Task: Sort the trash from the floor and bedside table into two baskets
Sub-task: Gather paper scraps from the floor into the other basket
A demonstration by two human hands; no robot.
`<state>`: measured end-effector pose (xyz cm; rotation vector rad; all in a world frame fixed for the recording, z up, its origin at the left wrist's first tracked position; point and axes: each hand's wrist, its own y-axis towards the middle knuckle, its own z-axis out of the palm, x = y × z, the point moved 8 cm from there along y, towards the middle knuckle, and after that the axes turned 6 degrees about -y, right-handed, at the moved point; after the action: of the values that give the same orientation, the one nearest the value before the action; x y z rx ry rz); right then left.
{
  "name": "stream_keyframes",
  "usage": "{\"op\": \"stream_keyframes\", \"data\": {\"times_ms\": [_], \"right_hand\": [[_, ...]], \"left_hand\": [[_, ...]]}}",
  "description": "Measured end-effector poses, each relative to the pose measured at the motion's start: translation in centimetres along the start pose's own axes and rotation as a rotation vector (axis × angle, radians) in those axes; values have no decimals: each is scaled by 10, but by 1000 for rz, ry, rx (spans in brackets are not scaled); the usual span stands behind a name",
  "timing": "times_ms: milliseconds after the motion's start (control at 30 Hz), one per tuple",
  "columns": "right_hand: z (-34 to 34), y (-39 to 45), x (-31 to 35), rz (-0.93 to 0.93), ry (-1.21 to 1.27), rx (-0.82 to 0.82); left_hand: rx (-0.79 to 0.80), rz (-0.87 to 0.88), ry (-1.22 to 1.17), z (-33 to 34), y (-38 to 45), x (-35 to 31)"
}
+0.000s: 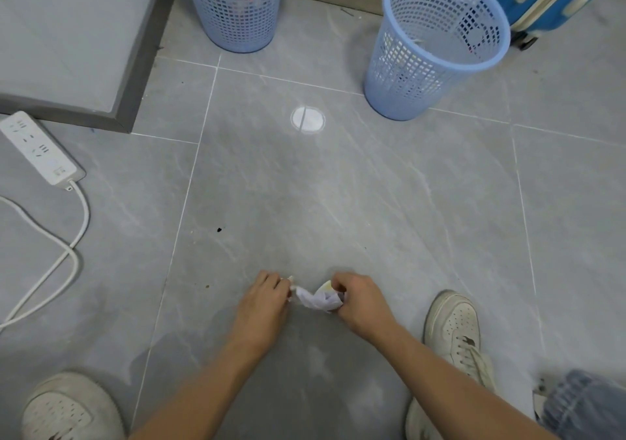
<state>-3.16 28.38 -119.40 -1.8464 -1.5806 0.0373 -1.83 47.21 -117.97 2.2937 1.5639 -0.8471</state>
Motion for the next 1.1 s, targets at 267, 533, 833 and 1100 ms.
{"op": "stream_keyframes", "data": {"times_ms": [267, 533, 833, 1100], "right_hand": [[-39, 3, -24, 86, 217, -110], [-219, 20, 18, 38, 525, -491], [-466, 118, 19, 1, 476, -910], [-469, 198, 5, 207, 127, -467]], "left_hand": [[-189, -219, -388, -50, 12, -2], [-358, -75, -643, -167, 95, -110], [-527, 190, -654, -277, 319, -233], [-126, 3, -420, -243, 386, -211]]}}
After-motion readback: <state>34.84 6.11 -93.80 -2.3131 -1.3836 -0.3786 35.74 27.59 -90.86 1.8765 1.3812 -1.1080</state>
